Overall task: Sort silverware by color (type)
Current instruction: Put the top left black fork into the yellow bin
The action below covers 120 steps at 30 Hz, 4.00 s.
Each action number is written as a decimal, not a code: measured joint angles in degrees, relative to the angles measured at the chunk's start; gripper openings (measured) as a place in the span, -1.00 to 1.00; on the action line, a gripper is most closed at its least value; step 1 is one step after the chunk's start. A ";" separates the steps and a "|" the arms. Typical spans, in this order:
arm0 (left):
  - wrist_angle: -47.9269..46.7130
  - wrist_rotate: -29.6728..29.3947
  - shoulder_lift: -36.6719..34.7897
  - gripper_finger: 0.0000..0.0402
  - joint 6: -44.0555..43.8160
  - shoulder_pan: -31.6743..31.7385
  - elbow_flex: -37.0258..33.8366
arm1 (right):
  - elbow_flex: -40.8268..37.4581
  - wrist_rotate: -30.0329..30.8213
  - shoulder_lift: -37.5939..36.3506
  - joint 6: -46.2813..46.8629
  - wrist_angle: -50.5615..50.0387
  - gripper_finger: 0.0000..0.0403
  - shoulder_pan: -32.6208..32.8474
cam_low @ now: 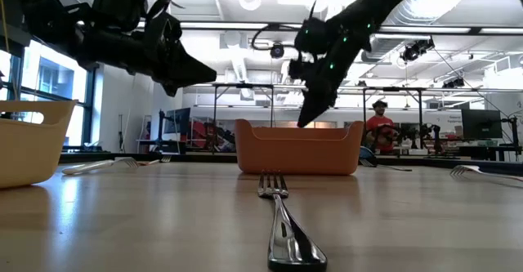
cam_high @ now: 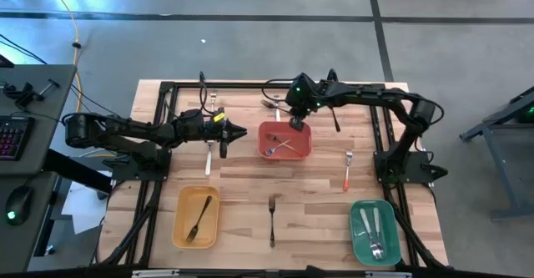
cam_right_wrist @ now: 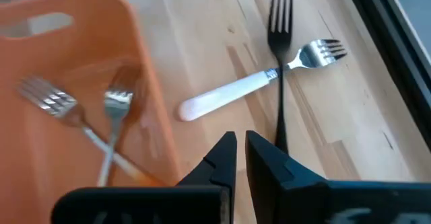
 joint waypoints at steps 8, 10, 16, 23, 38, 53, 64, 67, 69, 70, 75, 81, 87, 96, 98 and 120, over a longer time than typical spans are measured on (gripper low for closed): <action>-0.14 -1.37 0.00 -0.77 -0.48 2.29 0.00 | 2.44 -1.45 5.78 -0.07 0.56 -0.90 -1.55; -0.55 -1.40 0.00 -0.77 -1.22 3.04 0.00 | 2.70 -1.70 7.06 -0.08 0.57 -0.82 -1.42; -1.49 -1.43 0.00 -0.77 -1.20 4.59 0.00 | 2.81 -1.91 9.74 -0.01 3.65 -0.40 -1.39; -2.66 -1.42 0.00 -0.77 -1.20 4.87 0.00 | 2.90 -0.51 12.66 0.88 4.64 -0.21 -1.64; -3.12 -1.42 0.00 -0.77 -1.18 4.85 0.00 | 2.81 0.35 12.18 1.31 1.63 -0.47 -2.42; -4.11 -1.42 0.00 -0.77 -1.17 4.85 0.00 | 4.04 -2.90 10.05 -2.58 2.78 -0.30 -5.69; -4.06 -1.42 0.00 -0.77 -1.22 4.81 0.00 | 4.03 -7.53 13.95 -5.65 3.85 -0.30 -6.92; -4.06 -1.42 0.00 -0.77 -1.57 4.60 0.00 | 4.10 -7.71 15.32 -5.71 4.16 -0.31 -6.79; -4.05 -1.42 0.00 -0.77 -1.58 4.34 0.00 | 4.27 -7.47 15.80 -5.79 4.46 -0.34 -6.76; -4.06 -1.40 0.00 -0.77 -1.58 4.25 0.00 | 4.25 -7.41 15.90 -5.70 4.46 -0.37 -6.75; -4.06 -1.42 0.00 -0.77 -1.76 3.33 0.00 | 4.25 -6.32 15.98 -5.19 4.49 -0.65 -7.22; -4.02 -1.57 0.00 -0.77 -1.84 2.04 0.00 | 4.07 -5.92 15.43 -5.63 3.63 -0.97 -7.53; -4.49 -1.65 0.00 -0.77 -2.29 1.32 0.00 | 3.82 -6.29 9.80 -5.60 2.09 -0.99 -7.57; -4.24 -4.39 2.08 -0.77 -3.24 0.52 0.00 | 3.90 -10.04 7.74 -2.68 2.69 -0.99 -7.04; -3.81 -4.39 2.28 -0.77 -3.30 0.35 0.00 | 3.90 -9.98 8.50 -2.61 1.34 -0.96 -6.36; -2.62 -4.44 3.10 -0.77 -4.76 0.15 0.00 | 4.08 -6.14 17.08 -4.29 7.26 -0.73 -4.88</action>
